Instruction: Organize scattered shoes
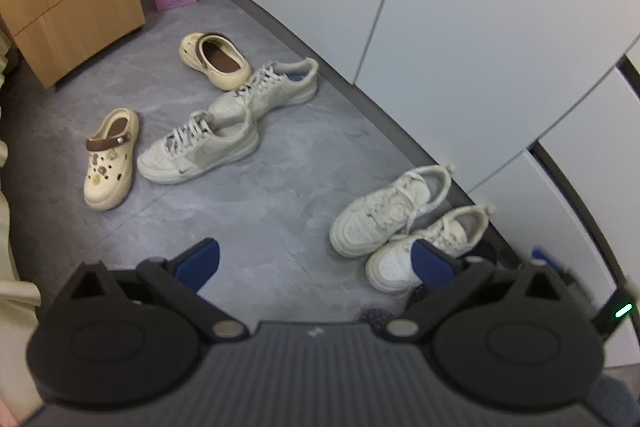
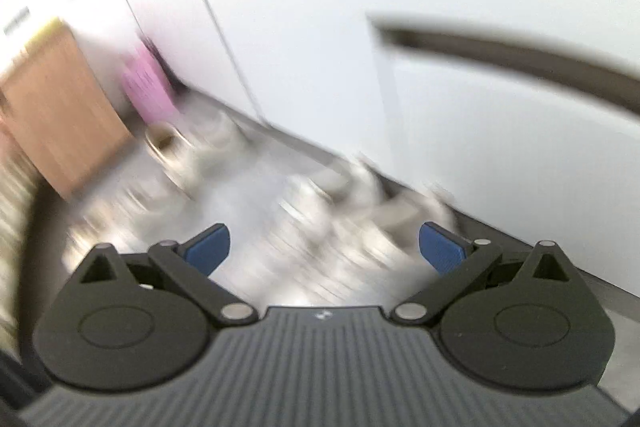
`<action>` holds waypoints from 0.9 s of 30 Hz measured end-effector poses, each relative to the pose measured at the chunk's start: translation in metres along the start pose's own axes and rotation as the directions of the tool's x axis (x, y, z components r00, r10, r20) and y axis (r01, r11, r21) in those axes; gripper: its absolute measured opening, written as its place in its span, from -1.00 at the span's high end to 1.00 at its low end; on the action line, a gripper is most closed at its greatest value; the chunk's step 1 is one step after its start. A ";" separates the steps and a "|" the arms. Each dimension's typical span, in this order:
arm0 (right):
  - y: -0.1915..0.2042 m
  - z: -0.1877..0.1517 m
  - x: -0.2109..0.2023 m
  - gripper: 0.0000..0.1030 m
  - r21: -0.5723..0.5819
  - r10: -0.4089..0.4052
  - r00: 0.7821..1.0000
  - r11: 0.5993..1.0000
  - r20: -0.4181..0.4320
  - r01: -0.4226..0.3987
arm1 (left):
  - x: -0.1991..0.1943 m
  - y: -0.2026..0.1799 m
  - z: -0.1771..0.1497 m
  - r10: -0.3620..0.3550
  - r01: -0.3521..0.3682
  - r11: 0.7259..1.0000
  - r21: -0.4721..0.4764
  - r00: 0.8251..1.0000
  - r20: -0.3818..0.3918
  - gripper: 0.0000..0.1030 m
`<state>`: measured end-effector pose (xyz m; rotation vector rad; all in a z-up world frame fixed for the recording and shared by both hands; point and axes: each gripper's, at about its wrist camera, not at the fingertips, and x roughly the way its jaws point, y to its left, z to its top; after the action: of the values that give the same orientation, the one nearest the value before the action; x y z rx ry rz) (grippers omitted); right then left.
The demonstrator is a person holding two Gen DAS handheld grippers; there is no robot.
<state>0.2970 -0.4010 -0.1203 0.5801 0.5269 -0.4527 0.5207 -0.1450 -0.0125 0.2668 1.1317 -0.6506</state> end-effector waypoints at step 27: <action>0.195 0.112 -0.014 -1.00 0.144 0.072 0.997 0.987 0.036 -0.077 | 0.004 0.060 0.039 0.187 -0.189 0.981 0.033 0.980 0.070 -0.99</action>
<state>0.4283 -0.3211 0.0439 0.7295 0.4440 -0.4302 0.5876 -0.1191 -0.0068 0.3782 1.0167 -0.5106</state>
